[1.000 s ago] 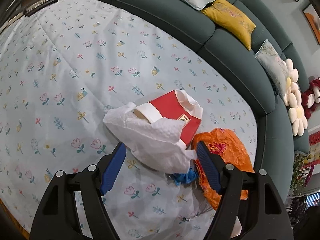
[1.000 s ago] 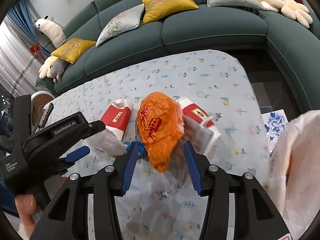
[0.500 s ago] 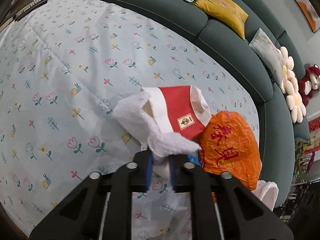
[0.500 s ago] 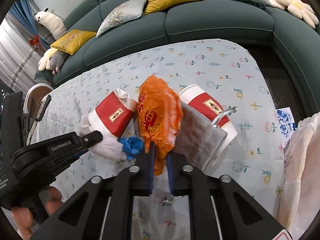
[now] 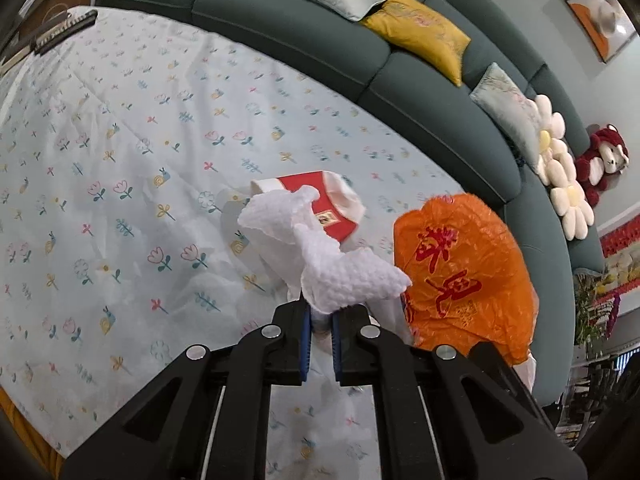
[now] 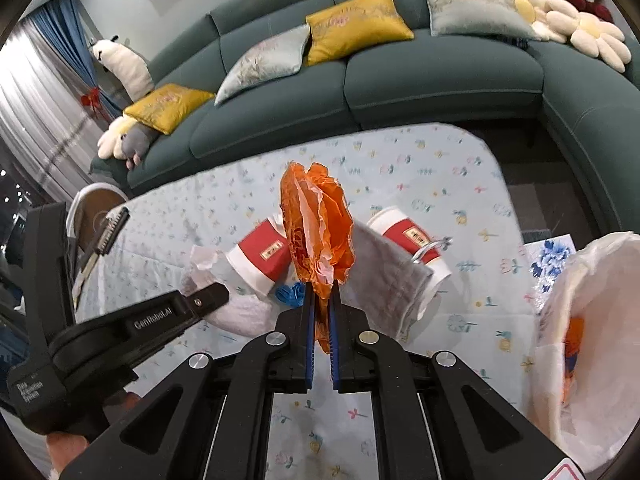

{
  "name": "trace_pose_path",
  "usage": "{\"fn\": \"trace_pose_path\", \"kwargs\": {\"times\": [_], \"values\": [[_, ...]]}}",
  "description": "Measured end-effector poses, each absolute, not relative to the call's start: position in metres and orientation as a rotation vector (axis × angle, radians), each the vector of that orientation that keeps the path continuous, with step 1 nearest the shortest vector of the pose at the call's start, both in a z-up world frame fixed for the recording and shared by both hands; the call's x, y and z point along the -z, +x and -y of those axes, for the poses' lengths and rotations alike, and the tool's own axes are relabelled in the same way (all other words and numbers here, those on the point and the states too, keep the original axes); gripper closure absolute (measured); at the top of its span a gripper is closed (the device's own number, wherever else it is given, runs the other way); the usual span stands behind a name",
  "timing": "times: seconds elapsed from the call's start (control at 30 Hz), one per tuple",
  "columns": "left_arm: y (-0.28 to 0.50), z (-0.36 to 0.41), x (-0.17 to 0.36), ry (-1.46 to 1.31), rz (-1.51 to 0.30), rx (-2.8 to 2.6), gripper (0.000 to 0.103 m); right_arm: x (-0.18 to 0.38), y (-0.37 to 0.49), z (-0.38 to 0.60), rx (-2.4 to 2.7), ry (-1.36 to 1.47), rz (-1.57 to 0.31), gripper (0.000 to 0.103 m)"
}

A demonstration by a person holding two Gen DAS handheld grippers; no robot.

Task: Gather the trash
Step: 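Grasp the white plastic bag with the left tool while the right tool grasps another orange bag, then carry the white bag and orange bag over the wastebasket with both tools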

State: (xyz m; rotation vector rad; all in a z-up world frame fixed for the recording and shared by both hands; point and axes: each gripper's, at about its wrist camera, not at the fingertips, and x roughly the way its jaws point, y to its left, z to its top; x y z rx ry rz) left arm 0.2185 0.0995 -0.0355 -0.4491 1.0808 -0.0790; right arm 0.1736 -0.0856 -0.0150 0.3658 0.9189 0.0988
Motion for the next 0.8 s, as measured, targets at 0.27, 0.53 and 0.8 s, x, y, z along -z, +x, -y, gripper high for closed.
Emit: {"fn": "trace_pose_path", "kwargs": {"times": [0.27,0.53,0.8], "values": [[0.194,-0.062,0.002,-0.393,-1.045,0.152,0.095,-0.014,0.137,0.121,-0.052,0.4,-0.853,0.097],[0.166,-0.001,-0.022,-0.309,-1.025,0.278,0.095,-0.028,0.093,0.175,0.031,0.444,-0.8,0.097],[0.139,0.065,-0.026,-0.236,-1.038,0.399,0.095,-0.021,0.042,0.243,0.153,0.502,-0.774,0.097]]}}
